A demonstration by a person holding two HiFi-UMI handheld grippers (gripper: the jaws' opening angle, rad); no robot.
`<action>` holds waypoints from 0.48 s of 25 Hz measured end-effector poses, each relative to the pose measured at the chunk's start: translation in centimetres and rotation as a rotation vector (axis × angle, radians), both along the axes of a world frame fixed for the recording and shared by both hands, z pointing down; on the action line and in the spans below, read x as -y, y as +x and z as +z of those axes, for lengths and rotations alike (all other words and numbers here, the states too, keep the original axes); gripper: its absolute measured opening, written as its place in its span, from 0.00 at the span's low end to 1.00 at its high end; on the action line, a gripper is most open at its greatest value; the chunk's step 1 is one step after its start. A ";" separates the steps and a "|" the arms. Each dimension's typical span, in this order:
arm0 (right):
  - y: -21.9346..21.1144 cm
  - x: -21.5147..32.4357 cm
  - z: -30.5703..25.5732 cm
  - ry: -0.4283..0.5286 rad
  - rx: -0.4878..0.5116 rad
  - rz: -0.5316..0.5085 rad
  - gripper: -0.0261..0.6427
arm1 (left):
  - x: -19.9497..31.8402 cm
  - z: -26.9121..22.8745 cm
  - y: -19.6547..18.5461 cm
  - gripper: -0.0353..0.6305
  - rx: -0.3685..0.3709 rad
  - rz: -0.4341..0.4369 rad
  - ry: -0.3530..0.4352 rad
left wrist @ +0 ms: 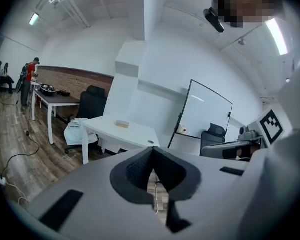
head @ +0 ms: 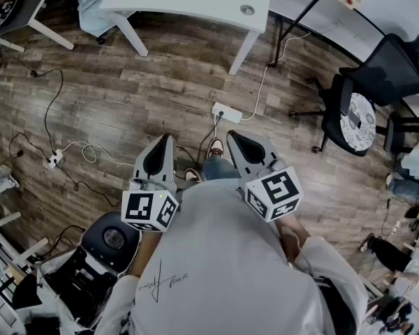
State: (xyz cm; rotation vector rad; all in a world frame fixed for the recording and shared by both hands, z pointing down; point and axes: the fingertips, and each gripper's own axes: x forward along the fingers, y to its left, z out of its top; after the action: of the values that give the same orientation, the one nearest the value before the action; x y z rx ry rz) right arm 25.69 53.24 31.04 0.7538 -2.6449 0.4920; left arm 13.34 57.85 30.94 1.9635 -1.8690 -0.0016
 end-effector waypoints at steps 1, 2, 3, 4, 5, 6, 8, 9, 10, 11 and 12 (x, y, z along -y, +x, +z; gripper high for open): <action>0.1 0.8 0.2 -0.001 0.001 -0.001 0.05 | 0.8 0.1 0.0 0.06 0.002 -0.003 0.000; 0.2 1.5 0.3 -0.002 0.001 -0.003 0.05 | 1.5 0.1 0.1 0.06 0.004 -0.006 0.000; 0.3 2.3 0.4 -0.003 0.002 -0.005 0.05 | 2.3 0.2 0.2 0.06 0.006 -0.008 0.000; 0.4 2.9 0.6 -0.004 0.003 -0.008 0.05 | 3.0 0.2 0.3 0.06 0.009 -0.011 0.000; 0.5 3.6 0.7 -0.005 0.004 -0.012 0.05 | 3.6 0.2 0.4 0.06 0.013 -0.013 0.000; 0.6 4.1 0.8 -0.006 0.005 -0.016 0.05 | 4.2 0.2 0.5 0.06 0.017 -0.016 -0.001; 0.8 5.2 1.0 -0.008 0.007 -0.026 0.05 | 5.3 0.4 0.8 0.06 0.024 -0.024 -0.002; 0.9 5.7 1.2 -0.009 0.007 -0.033 0.05 | 5.9 0.4 0.9 0.06 0.027 -0.027 -0.002; 1.0 6.2 1.4 -0.010 0.006 -0.042 0.05 | 6.4 0.5 1.1 0.06 0.029 -0.031 -0.003; 1.1 6.7 1.5 -0.014 0.007 -0.050 0.05 | 6.8 0.6 1.2 0.06 0.032 -0.036 -0.004; 1.3 7.1 1.6 -0.021 0.012 -0.053 0.05 | 7.2 0.7 1.3 0.06 0.035 -0.040 -0.006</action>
State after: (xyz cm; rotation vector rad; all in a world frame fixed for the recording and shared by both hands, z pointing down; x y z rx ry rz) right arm 26.94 46.13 32.63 0.6751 -2.6591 0.5109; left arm 14.64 50.65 31.65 1.9333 -1.9276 0.0266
